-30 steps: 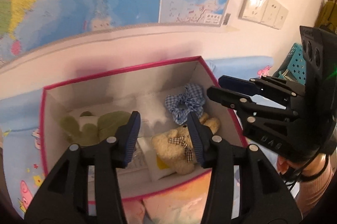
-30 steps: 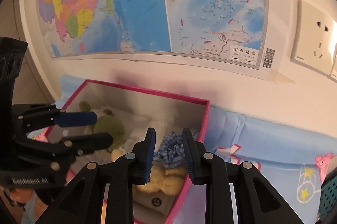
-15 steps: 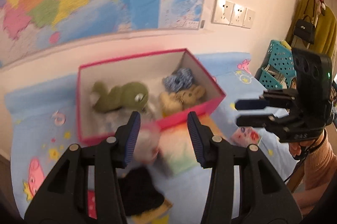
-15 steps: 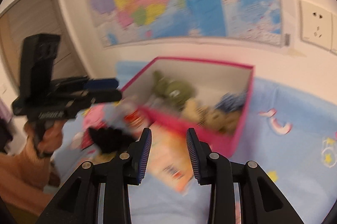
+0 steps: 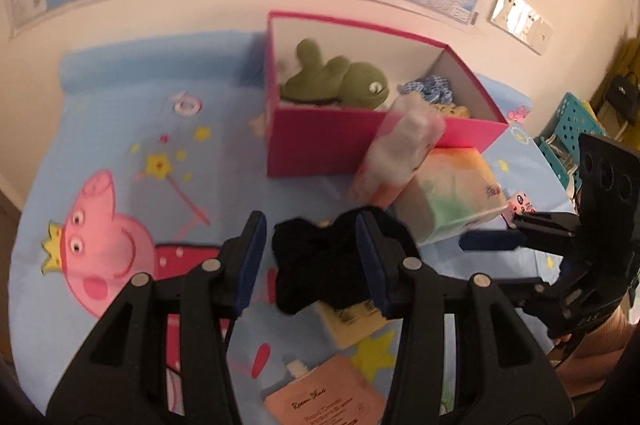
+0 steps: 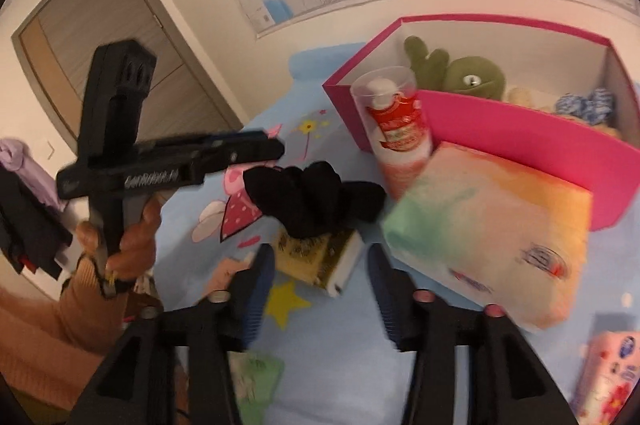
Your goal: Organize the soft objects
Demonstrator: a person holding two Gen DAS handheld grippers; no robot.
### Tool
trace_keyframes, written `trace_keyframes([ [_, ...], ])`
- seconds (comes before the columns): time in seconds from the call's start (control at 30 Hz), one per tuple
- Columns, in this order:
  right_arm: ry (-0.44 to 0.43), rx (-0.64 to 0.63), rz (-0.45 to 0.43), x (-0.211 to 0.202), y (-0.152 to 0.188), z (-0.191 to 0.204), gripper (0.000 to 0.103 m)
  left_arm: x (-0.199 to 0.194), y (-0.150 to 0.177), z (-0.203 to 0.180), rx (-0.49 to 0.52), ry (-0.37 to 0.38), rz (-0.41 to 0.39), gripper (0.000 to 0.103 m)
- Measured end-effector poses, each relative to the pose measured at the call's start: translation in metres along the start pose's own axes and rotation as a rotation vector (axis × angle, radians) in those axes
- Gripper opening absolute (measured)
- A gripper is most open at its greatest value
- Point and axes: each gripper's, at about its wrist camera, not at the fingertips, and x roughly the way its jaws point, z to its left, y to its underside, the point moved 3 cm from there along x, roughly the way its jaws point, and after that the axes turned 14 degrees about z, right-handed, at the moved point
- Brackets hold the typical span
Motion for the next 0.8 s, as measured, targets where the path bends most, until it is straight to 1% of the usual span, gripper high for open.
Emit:
trace_keyframes([
  [0.13,-0.014,-0.015,-0.003,0.018,-0.012,0.008,0.052,0.003,0.007,0.008,-0.029,0.007,0.009,0.049],
  [0.33,0.043,-0.033,0.038,0.045,-0.028,0.019,0.054,-0.001,0.016,0.015,-0.052,0.035,-0.011,0.049],
  [0.43,0.048,-0.039,0.047,0.054,-0.034,0.023,0.054,0.004,0.023,0.02,-0.06,0.027,0.01,0.049],
  [0.47,0.058,-0.053,0.054,0.059,-0.035,0.026,0.053,0.006,0.024,0.022,-0.065,0.026,0.018,0.049],
  [0.5,0.071,-0.058,0.052,0.061,-0.034,0.028,0.047,0.008,0.025,0.025,-0.071,0.033,0.026,0.049],
  [0.53,0.072,-0.062,0.056,0.062,-0.033,0.029,0.033,0.009,0.026,0.028,-0.08,0.043,0.032,0.049],
  [0.6,0.075,-0.068,0.068,0.066,-0.034,0.029,0.019,0.01,0.027,0.032,-0.094,0.055,0.035,0.049],
  [0.67,0.072,-0.068,0.059,0.064,-0.035,0.029,0.015,0.011,0.028,0.034,-0.101,0.066,0.036,0.049],
  [0.8,0.077,-0.095,0.012,0.048,-0.041,0.037,0.012,0.007,0.026,0.035,-0.106,0.07,0.026,0.049],
])
